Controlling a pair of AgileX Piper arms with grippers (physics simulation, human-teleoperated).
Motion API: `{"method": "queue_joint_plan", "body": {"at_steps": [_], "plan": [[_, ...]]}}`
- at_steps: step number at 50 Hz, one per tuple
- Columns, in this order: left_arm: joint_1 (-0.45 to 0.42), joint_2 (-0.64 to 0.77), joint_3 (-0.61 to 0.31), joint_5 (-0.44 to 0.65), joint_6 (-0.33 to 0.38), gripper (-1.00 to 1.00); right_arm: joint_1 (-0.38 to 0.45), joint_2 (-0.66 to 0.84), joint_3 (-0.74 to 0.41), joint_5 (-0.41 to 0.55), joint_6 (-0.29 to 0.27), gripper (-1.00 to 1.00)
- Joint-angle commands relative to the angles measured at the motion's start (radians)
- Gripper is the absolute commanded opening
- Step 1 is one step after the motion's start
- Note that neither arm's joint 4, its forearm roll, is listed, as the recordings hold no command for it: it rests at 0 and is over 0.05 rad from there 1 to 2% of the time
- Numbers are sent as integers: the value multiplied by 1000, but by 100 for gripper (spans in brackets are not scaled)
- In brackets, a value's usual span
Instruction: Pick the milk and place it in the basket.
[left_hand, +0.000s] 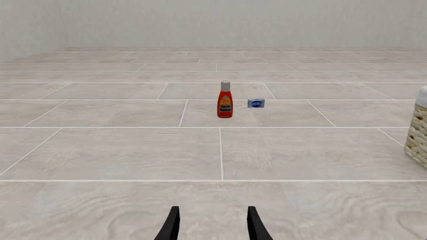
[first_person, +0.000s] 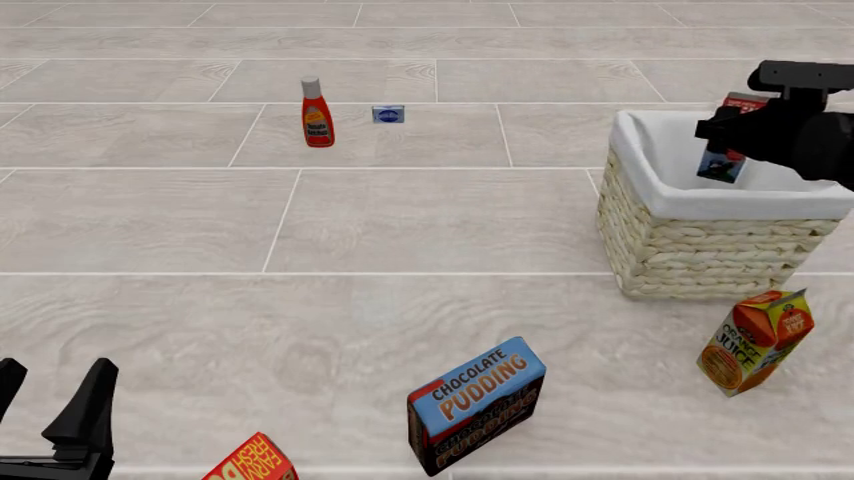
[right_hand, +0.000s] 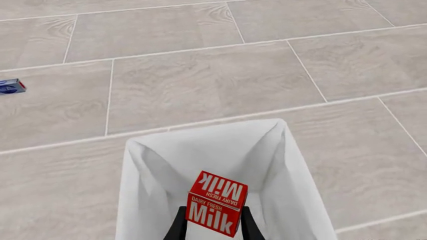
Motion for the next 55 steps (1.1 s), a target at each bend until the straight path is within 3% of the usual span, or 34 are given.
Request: {"method": "queue_joint_plan", "body": {"at_steps": [1,45,46,55], "plan": [[0,0,0,0,0,100,-1,32,3,-47,44,-100],[0,0,0,0,0,100,-2,81,28,-85,63,-100],[0,0,0,0,0,100,-1,80,29,-84,63,100],[0,0,0,0,0,100,8,63,39,-76,69,100]]}}
